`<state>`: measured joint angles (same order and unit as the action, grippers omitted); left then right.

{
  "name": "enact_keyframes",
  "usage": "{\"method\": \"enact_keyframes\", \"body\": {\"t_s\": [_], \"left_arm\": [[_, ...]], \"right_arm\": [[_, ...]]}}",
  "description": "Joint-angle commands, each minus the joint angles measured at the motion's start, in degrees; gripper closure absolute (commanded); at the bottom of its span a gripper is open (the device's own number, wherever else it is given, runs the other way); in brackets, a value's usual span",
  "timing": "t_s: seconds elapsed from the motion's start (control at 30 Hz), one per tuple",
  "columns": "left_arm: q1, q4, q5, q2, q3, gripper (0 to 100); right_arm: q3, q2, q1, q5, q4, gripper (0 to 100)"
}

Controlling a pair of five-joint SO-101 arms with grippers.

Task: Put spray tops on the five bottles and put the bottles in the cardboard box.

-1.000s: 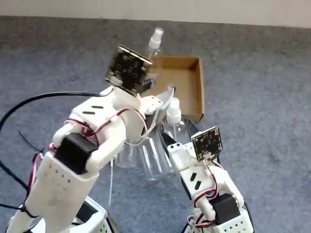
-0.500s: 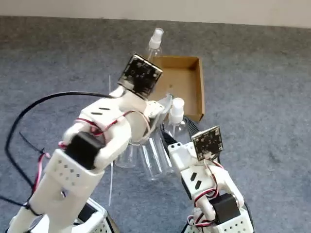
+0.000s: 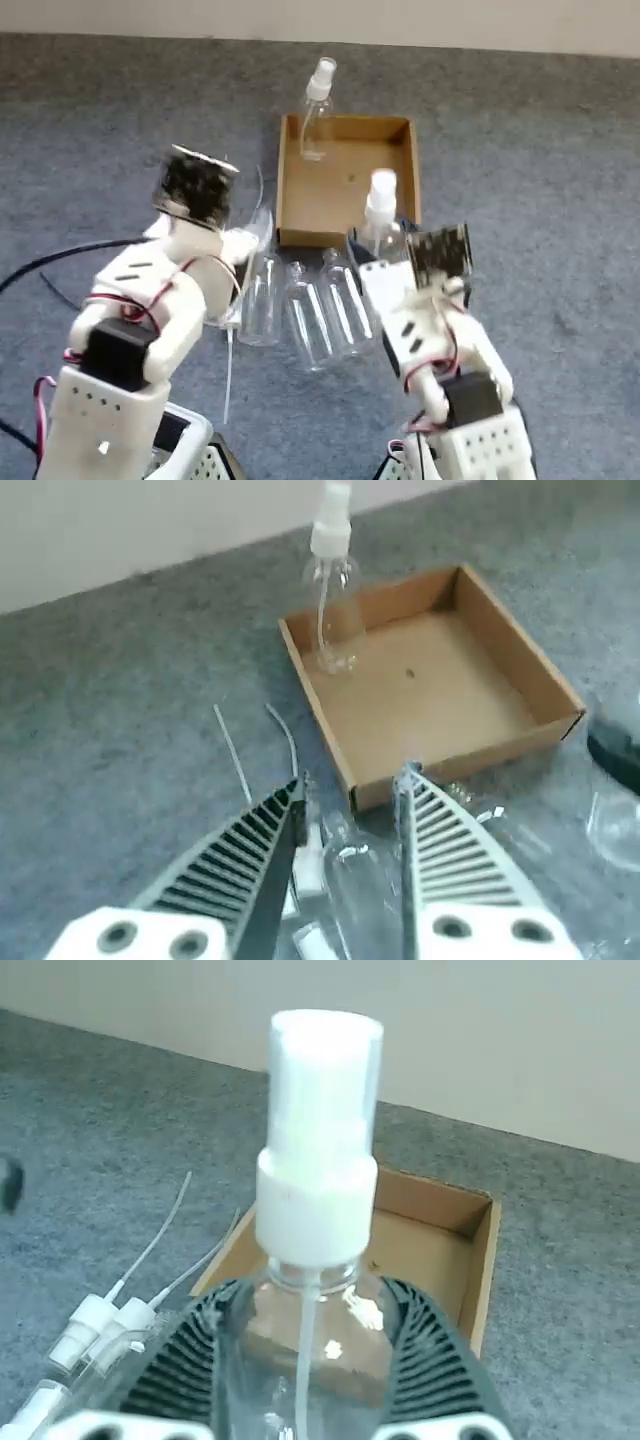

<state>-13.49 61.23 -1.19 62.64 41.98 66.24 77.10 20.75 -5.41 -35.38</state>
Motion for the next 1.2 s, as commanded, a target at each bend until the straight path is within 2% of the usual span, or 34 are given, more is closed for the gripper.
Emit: {"method": "enact_keyframes", "body": {"t_s": [0.0,0.1,0.23,0.37,0.5,0.7,0.9,1.17], "left_arm": [[0.3,-8.2,2.5,4.7,13.8,85],[0.2,-12.1,2.5,7.8,19.5,85],[-2.0,-12.3,2.5,12.3,22.5,85],[-4.2,-12.3,2.5,16.6,24.6,85],[-4.0,-12.5,2.5,18.1,25.1,84],[-4.1,-12.6,2.5,16.8,25.1,71],[-3.7,-16.8,2.5,12.8,25.1,71],[-3.6,-19.3,2.8,8.2,25.1,71]], "right_arm": [[-17.2,-17.5,-0.5,-0.2,1.7,99.5],[-27.7,-29.8,0.7,-0.2,1.0,99.5],[-39.4,-44.2,5.8,-0.2,-6.5,99.3],[-48.4,-52.2,10.1,-0.2,-10.2,99.4],[-52.4,-53.8,13.1,-0.2,-12.0,99.4],[-53.1,-53.8,15.2,-0.2,-17.6,99.4],[-53.2,-53.8,15.4,3.2,-20.4,99.4],[-53.2,-53.7,15.3,3.0,-23.5,99.4]]}}
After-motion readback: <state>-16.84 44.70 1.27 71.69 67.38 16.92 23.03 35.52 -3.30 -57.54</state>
